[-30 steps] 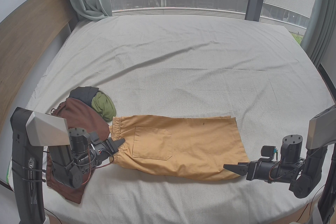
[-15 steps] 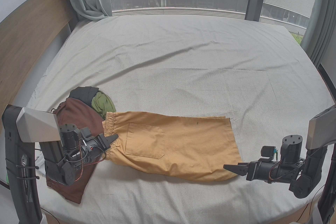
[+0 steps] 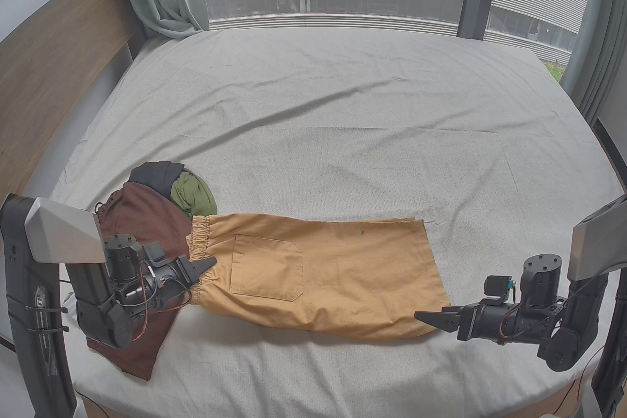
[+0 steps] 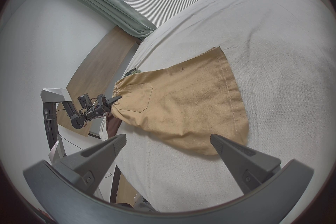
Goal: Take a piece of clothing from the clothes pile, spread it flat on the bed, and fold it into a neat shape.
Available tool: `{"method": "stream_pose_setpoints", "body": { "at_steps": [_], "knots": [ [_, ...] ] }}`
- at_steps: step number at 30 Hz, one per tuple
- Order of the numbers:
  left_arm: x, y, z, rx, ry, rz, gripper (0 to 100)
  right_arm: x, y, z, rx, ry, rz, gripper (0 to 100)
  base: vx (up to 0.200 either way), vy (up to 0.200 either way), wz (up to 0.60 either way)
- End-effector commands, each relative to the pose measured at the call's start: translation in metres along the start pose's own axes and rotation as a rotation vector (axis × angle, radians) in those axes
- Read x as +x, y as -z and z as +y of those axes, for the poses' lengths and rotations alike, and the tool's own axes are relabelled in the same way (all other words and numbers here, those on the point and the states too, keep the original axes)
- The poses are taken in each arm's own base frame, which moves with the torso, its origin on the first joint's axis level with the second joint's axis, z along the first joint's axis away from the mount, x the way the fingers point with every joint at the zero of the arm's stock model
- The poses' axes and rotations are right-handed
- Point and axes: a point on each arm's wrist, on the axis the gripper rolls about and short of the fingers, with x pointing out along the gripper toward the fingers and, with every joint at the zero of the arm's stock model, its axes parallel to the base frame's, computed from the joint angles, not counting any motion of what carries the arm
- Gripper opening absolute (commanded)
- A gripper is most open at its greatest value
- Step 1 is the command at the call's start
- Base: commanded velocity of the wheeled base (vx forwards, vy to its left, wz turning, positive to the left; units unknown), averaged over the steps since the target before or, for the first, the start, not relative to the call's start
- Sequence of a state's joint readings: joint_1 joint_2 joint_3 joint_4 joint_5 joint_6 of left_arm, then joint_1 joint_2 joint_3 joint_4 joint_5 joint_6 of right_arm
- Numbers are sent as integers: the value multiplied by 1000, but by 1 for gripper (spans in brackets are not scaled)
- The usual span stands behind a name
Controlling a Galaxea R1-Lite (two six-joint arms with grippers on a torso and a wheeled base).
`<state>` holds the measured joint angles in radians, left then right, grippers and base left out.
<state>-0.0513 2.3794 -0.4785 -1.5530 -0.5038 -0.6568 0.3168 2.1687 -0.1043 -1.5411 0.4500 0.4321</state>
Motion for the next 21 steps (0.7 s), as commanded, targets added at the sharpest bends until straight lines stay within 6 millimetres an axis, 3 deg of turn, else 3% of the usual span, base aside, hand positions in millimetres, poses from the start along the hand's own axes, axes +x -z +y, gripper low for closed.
{"method": "stream_pose_setpoints", "body": {
  "at_steps": [1,13,21],
  "knots": [
    [-9,-6,3,-10,10,-2,0,1,1,0,1,-1,4,100,0,0,0],
    [-22,-8,10,-29,-8,-2,0,2,2,-1,1,2,12,100,0,0,0],
    [-22,-11,-11,4,41,-3,0,3,3,1,-4,-5,18,100,0,0,0]
  ]
}}
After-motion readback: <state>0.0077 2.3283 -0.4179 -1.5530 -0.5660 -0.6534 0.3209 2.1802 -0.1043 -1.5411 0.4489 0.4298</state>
